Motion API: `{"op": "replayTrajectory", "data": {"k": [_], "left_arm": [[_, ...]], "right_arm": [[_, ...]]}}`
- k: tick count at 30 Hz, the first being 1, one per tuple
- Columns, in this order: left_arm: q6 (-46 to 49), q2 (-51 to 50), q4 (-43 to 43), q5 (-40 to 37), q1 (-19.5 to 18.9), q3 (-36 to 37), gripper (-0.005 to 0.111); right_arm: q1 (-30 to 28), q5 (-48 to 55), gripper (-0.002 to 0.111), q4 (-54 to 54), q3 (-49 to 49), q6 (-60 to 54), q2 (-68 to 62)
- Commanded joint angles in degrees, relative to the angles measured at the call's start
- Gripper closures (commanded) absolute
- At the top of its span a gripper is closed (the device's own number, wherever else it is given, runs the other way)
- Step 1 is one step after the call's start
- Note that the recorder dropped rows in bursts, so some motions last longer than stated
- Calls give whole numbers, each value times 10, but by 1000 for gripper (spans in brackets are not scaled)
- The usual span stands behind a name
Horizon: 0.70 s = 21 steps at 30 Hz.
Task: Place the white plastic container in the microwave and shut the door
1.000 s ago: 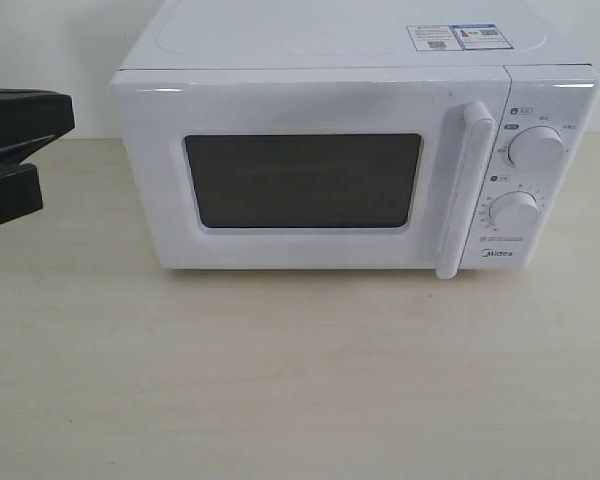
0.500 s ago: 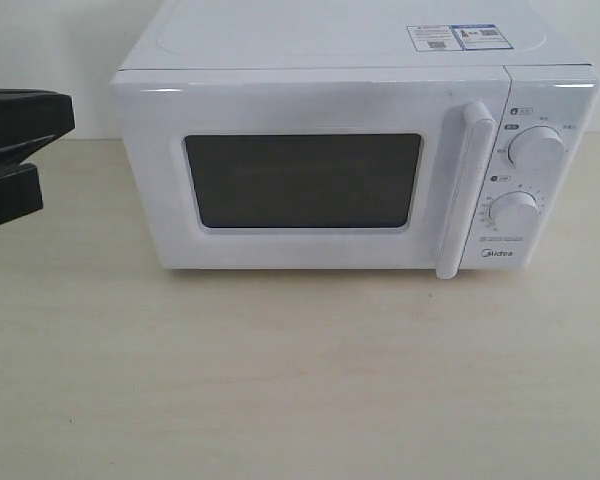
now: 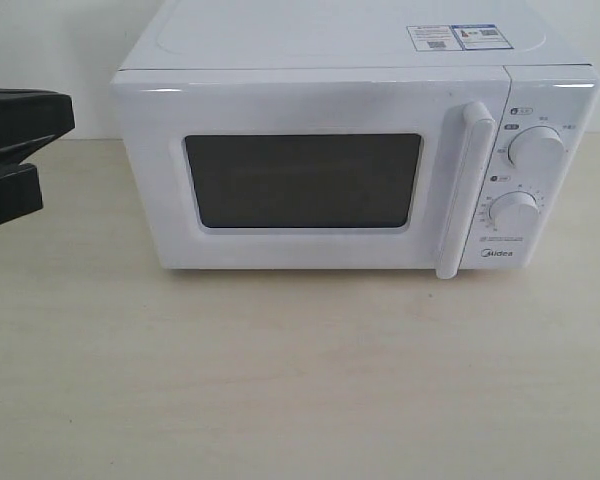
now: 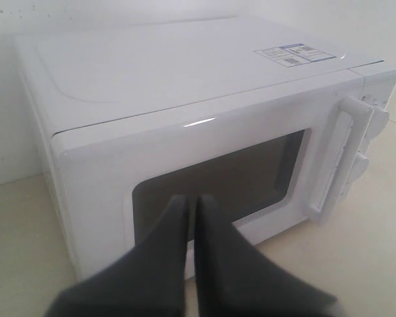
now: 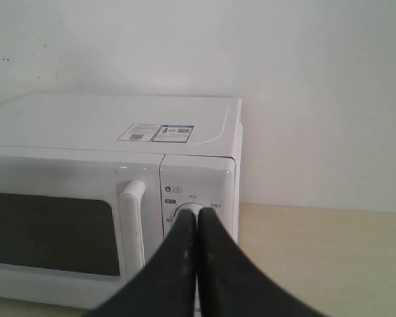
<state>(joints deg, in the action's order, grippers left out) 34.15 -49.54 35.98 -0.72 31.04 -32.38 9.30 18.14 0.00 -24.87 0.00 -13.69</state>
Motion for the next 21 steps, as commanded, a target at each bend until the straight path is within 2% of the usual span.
{"op": "replayTrajectory", "data": {"k": [1,15,21], "left_arm": [[2,5,0,7,-1,3,102],[2,5,0,7,-1,3,102],[2,5,0,7,-1,3,102]], "right_arm": [[-2,25,109,-6,2,0,5],[-4,40,109,-6,2,-5,5],[-30,71,109,-5,2,-4,5]]}}
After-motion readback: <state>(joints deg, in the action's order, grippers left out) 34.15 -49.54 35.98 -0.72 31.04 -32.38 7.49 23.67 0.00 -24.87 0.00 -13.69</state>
